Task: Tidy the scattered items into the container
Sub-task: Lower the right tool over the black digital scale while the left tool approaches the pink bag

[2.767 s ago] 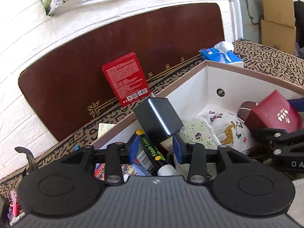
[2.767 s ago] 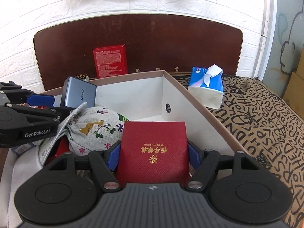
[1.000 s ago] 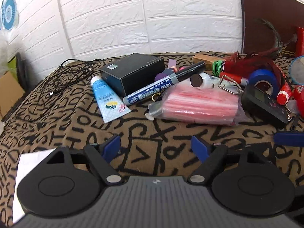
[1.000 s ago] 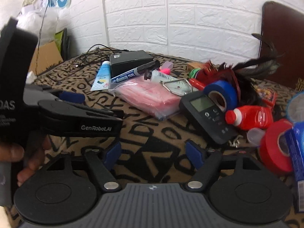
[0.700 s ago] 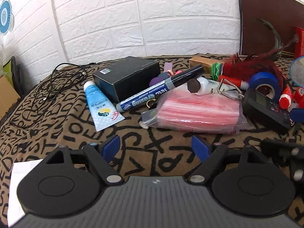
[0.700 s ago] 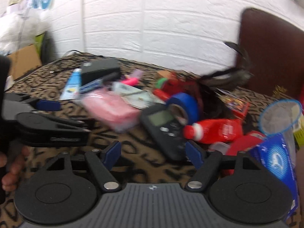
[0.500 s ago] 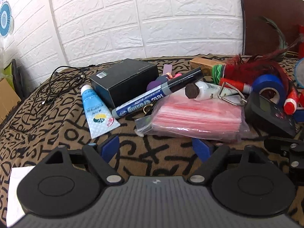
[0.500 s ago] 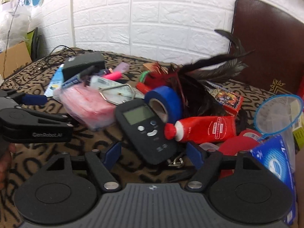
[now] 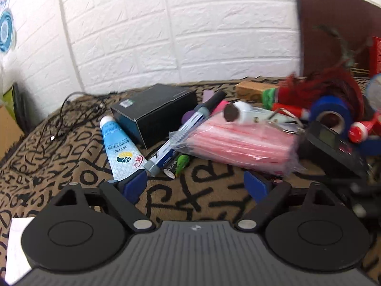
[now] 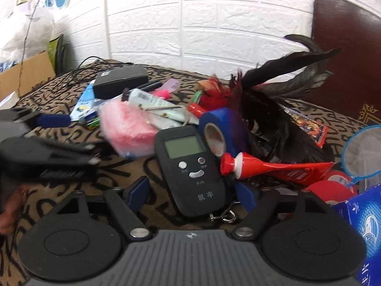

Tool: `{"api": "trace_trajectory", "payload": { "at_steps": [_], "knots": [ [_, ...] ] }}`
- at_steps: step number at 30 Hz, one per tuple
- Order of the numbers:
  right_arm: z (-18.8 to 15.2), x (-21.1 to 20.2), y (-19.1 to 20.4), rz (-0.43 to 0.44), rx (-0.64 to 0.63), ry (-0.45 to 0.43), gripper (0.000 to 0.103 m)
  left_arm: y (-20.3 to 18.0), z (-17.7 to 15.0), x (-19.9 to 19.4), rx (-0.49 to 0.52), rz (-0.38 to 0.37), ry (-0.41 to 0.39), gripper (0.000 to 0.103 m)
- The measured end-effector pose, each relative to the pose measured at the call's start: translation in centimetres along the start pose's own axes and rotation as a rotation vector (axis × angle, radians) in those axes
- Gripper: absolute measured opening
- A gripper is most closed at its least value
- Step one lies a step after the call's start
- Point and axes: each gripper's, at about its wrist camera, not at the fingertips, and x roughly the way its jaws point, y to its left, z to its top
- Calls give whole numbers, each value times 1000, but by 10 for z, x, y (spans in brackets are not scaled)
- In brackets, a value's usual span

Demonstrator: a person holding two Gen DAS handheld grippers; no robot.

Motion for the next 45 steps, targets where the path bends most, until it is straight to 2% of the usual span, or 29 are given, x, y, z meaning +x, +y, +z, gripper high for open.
{"api": "trace_trajectory", "payload": {
  "at_steps": [2, 5, 8, 9, 13, 17, 23, 27, 31, 33, 35, 37, 39, 43, 45],
  "knots": [
    [2, 2, -3, -10, 11, 3, 69, -3, 2, -1, 15, 16, -19, 92],
    [5, 2, -7, -29, 26, 13, 63, -8, 12, 3, 3, 27, -6, 92],
    [4, 1, -13, -30, 38, 23, 62, -9, 19, 0, -30, -17, 62, 92],
    [3, 1, -14, -25, 39, 24, 62, -11, 17, -4, -16, -3, 83, 92],
    [2, 3, -14, -28, 26, 22, 62, -9, 2, -24, -31, 11, 57, 92],
    [2, 4, -11, -55, 32, 8, 62, -11, -4, -25, -66, 18, 62, 92],
    [2, 6, -17, -136, 51, 6, 62, -37, 11, -14, 4, 50, 23, 92],
    [-1, 4, -21, -60, 29, 1, 67, -32, 14, 1, -29, 78, 60, 95],
    [0, 7, -16, -17, 11, 0, 67, -4, 18, 16, -113, 196, 101, 95],
    [2, 11, -14, -9, 24, -5, 72, 14, 20, 23, -156, 219, 126, 95],
    [6, 16, -10, -11, 28, -8, 74, 24, 20, 23, -174, 203, 137, 95],
    [10, 21, -9, -39, 55, -4, 74, 23, 17, 17, -144, 205, 124, 95],
    [14, 24, -10, -76, 83, -6, 73, 16, 13, 11, -117, 190, 109, 95],
    [17, 28, -16, -110, 87, 6, 74, 0, 10, 2, -95, 108, 80, 95],
    [17, 28, -19, -119, 83, 11, 74, -15, 11, 1, -58, 100, 65, 95]
  ]
}}
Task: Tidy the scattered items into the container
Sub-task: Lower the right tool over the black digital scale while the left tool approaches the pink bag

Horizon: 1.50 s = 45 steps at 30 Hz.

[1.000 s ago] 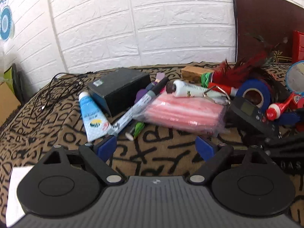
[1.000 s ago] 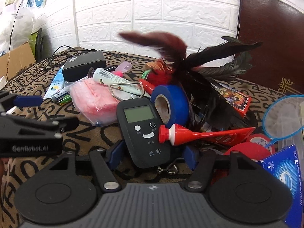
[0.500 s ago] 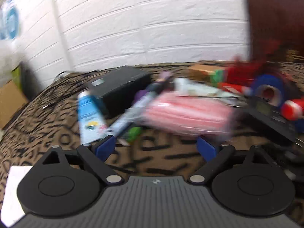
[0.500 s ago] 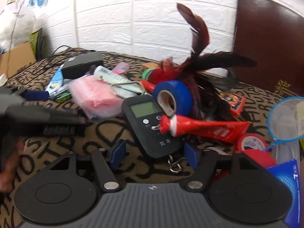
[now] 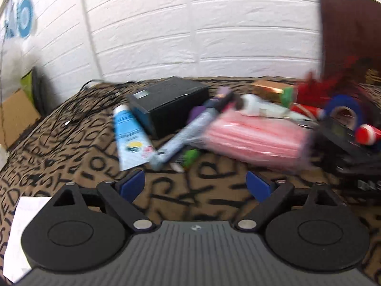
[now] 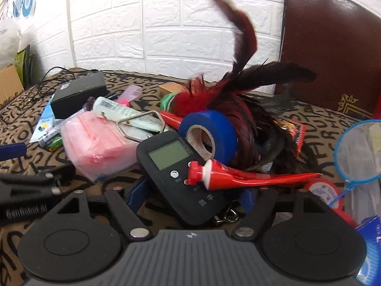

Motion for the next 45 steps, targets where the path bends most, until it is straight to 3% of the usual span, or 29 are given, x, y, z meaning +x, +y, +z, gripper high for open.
{"api": "trace_trajectory", "payload": {
  "at_steps": [3, 6, 13, 17, 24, 27, 31, 35, 39, 45],
  "knots": [
    [-1, -1, -4, -14, 10, -1, 75, -19, 7, 4, 31, 35, -7, 91],
    [-4, -3, -6, -14, 16, -5, 75, -21, 17, 18, -12, 83, 29, 93],
    [-5, -4, 1, 27, -9, -8, 81, 26, 17, 43, -152, 226, 90, 96],
    [-6, -4, -2, 55, 0, -11, 83, 44, 10, 34, -214, 156, 97, 89],
    [-3, -4, -4, -2, -2, -1, 84, 3, -8, -1, -24, 14, -42, 87],
    [-5, -7, -11, -17, -7, 0, 84, -9, -5, 1, 9, 28, -62, 87],
    [-7, -7, -13, -18, -9, 0, 84, -16, 5, 18, 2, 50, -8, 87],
    [-8, -7, -15, -9, -14, -1, 85, -13, 7, 11, -20, 14, 23, 83],
    [-7, -6, -17, -1, -10, 0, 87, -17, -7, -8, -6, -19, -34, 80],
    [-9, -9, -21, -4, -13, 1, 89, -20, 1, 6, -13, -34, -54, 81]
  ]
}}
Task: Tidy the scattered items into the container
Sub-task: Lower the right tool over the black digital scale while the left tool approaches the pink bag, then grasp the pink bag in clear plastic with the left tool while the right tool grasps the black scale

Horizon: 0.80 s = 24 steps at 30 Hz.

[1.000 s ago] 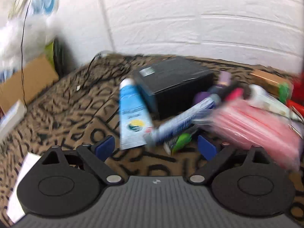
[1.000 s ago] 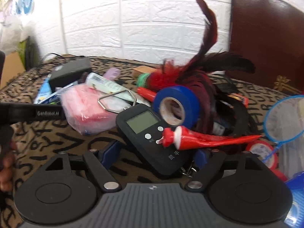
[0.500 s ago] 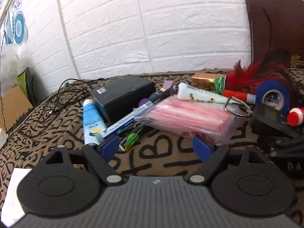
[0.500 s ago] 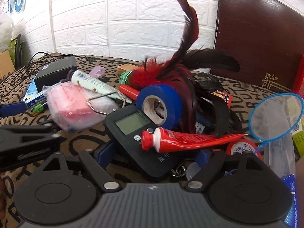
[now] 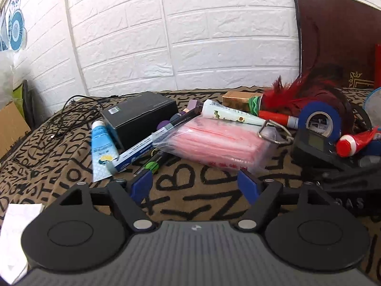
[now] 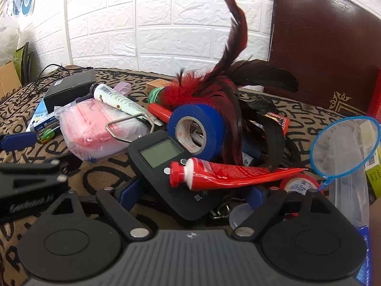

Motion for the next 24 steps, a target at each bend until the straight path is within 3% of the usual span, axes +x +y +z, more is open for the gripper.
{"api": "trace_trajectory", "payload": {
  "at_steps": [3, 7, 11, 15, 19, 24],
  "knots": [
    [-1, -1, -5, -3, 2, 3, 90, -3, 6, -1, -1, -38, 8, 76],
    [-2, -2, -9, 9, -4, 7, 92, 2, 0, -23, -4, -93, 7, 77],
    [-3, -2, -10, 16, -7, 7, 92, 3, -2, -34, -5, -136, -56, 80],
    [-4, -2, -11, 15, -5, 6, 93, -11, 9, -16, -5, -115, -55, 80],
    [-3, -2, -11, 12, -3, 8, 93, -23, 14, 14, 45, -59, 2, 84],
    [-3, -2, -10, 13, -1, 5, 94, -10, 8, 21, 43, -28, 16, 90]
  ]
}}
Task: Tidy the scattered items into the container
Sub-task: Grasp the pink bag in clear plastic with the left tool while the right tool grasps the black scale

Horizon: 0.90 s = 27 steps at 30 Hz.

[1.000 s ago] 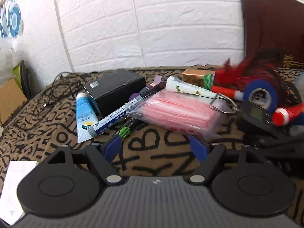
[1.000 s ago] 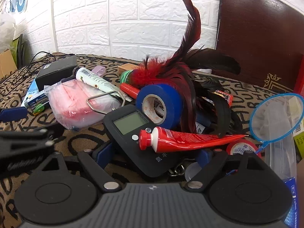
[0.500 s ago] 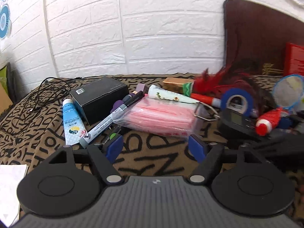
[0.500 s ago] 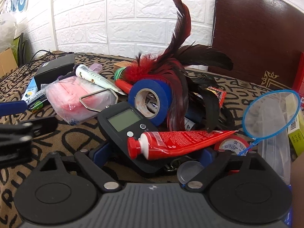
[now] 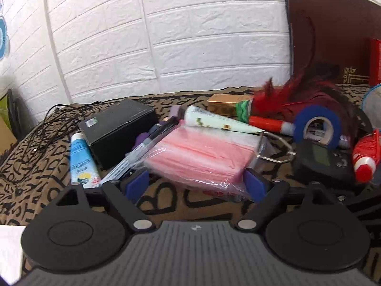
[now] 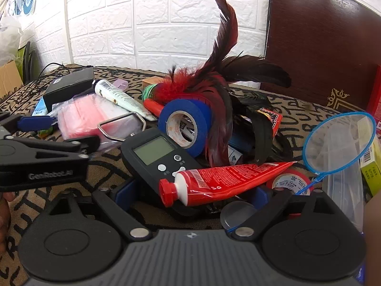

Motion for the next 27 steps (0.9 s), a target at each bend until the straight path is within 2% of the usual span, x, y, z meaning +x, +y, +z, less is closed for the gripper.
{"api": "trace_trajectory", "payload": {
  "at_steps": [3, 7, 10, 11, 15, 18, 20, 24, 27],
  "knots": [
    [1, 0, 1, 3, 1, -1, 94, 19, -4, 2, -20, 15, 5, 92],
    [2, 0, 4, 38, -10, -9, 94, 48, -5, 13, -95, 104, 29, 91],
    [6, 4, 10, 70, -44, -12, 98, 55, -4, 13, -158, 83, 54, 85],
    [8, 7, 13, 74, -56, -5, 101, 53, -4, 9, -153, 76, 42, 85],
    [10, 10, 17, 102, -64, -1, 102, 29, 3, -7, -98, 56, -25, 88],
    [9, 9, 16, 104, -61, 0, 101, 10, 15, -3, -63, 82, -43, 96],
    [8, 7, 16, 105, -62, -1, 101, 1, 20, 8, -35, 108, -46, 96],
    [7, 6, 15, 111, -68, 1, 101, 3, 22, 39, -1, 142, 29, 97],
    [8, 7, 16, 119, -72, 1, 101, 18, 17, 41, -9, 143, 64, 98]
  ]
}}
